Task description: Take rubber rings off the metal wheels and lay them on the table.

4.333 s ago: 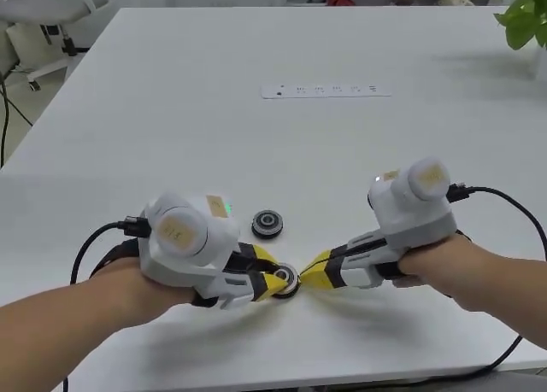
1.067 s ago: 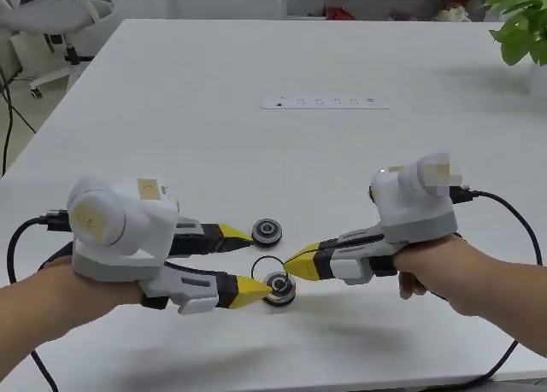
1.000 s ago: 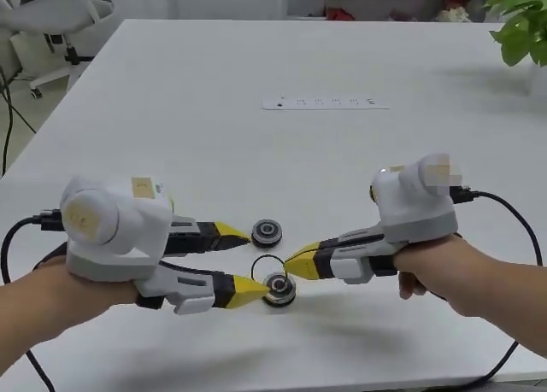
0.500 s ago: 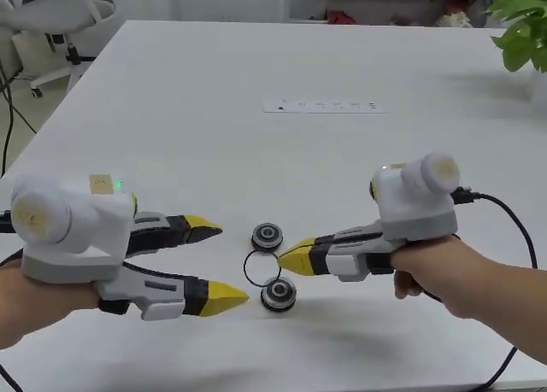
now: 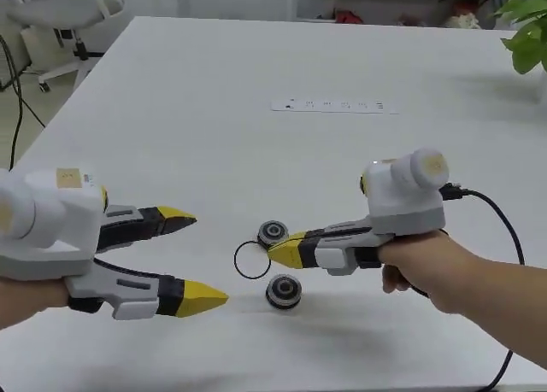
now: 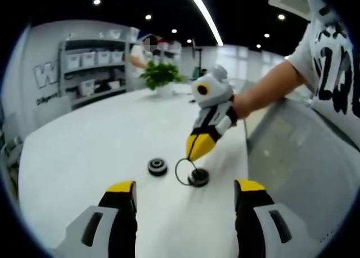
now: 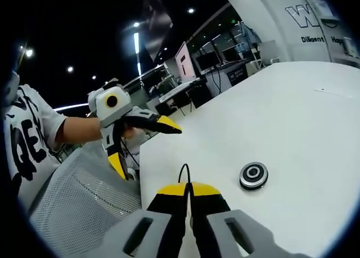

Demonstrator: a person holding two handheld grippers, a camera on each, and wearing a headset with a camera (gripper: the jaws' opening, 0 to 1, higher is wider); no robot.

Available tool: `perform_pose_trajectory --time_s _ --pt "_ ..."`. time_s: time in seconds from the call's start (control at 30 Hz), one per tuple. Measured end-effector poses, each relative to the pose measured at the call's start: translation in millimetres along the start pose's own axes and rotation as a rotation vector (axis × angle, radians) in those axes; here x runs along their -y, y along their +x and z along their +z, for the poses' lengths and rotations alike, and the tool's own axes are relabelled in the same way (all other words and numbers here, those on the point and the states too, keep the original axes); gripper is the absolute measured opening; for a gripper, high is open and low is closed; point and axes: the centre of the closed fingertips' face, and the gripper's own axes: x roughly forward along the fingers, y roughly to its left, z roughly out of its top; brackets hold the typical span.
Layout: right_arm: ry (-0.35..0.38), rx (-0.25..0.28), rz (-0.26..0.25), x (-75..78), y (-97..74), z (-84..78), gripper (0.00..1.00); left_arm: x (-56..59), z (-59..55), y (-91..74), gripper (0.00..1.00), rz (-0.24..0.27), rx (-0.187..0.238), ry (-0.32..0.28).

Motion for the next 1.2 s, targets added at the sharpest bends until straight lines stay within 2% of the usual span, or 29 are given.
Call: perform_pose_trajectory --time_s 0.17,0.63,1.0,1.2 --pt "-0.004 -0.008 0.001 -0.6 7.1 -1.3 0.00 -1.7 -3.6 -4.4 0.75 0.011 -0.005 -0.004" --pt "-0.048 -0.072 -0.003 2.7 32.1 -20.6 0.00 -5.7 -10.5 -13.2 0.77 0.037 -0.004 -0.026" --pt "-0.107 -0.114 -0.009 0.2 39.1 -32.6 0.00 -6.0 -11.5 -14.0 0.77 0.041 -0.007 -0.031" --pt "-0.138 -0.127 -0.018 1.4 40.4 -36.1 0.05 -5.4 -11.4 -12.9 0.77 0.038 -0.011 -0.029"
